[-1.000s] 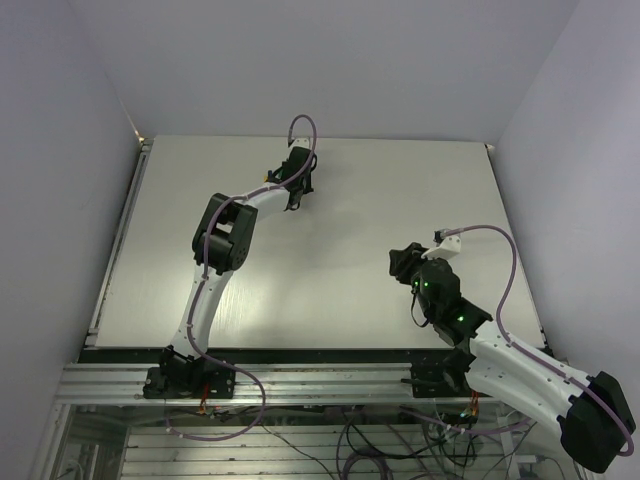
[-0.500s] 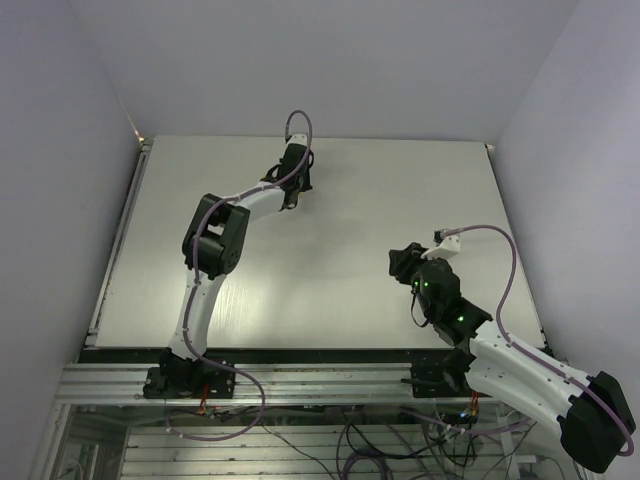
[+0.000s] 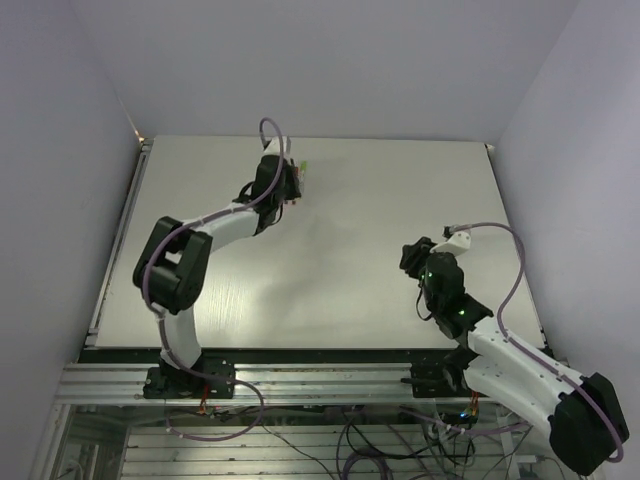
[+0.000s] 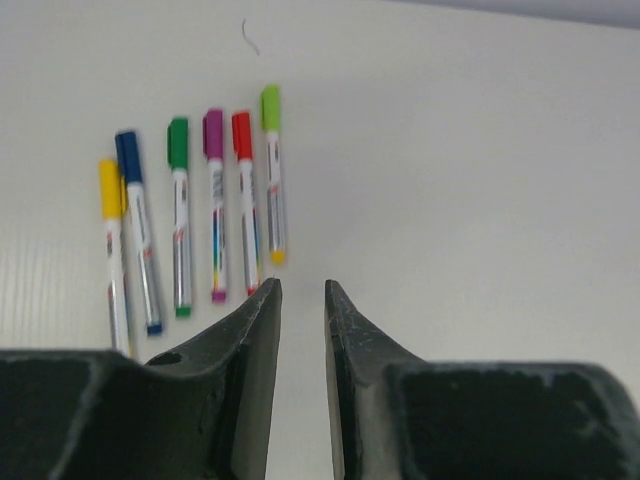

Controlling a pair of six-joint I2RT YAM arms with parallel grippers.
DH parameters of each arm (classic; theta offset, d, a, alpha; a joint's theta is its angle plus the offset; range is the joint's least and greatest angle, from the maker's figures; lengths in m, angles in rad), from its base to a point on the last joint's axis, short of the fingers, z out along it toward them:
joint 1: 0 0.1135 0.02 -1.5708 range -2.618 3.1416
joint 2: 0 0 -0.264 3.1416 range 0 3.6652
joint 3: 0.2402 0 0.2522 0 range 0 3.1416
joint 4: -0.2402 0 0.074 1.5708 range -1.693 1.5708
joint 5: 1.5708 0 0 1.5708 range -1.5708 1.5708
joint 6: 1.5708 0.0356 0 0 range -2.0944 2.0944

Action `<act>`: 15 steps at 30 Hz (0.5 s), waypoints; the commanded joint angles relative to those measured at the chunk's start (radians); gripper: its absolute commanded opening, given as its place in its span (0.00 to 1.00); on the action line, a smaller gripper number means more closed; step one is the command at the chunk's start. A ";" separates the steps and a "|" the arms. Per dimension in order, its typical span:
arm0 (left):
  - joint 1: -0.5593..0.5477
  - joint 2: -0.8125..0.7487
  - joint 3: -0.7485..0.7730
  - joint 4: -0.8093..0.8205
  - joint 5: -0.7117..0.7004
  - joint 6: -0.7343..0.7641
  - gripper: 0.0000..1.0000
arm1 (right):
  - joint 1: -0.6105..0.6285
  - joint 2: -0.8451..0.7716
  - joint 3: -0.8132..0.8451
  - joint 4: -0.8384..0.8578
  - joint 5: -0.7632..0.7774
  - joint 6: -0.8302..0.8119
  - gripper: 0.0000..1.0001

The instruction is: Insert the pens into the pen caps

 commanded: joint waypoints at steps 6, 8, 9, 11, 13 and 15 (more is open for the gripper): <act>-0.002 -0.345 -0.361 0.122 -0.036 -0.006 0.32 | -0.397 0.055 0.021 0.033 -0.270 0.052 0.43; -0.002 -0.430 -0.434 0.123 -0.080 0.008 0.33 | -0.499 0.064 0.025 0.027 -0.350 0.075 0.43; -0.002 -0.473 -0.472 0.119 -0.103 0.010 0.33 | -0.549 0.062 0.023 0.024 -0.387 0.093 0.43; -0.003 -0.592 -0.544 0.095 -0.144 0.011 0.33 | -0.641 0.046 0.014 0.011 -0.456 0.120 0.45; -0.004 -0.695 -0.606 0.055 -0.181 0.002 0.33 | -0.719 0.021 0.000 -0.011 -0.477 0.142 0.48; -0.004 -0.798 -0.668 0.032 -0.218 -0.006 0.32 | -0.783 -0.005 -0.006 -0.049 -0.476 0.163 0.51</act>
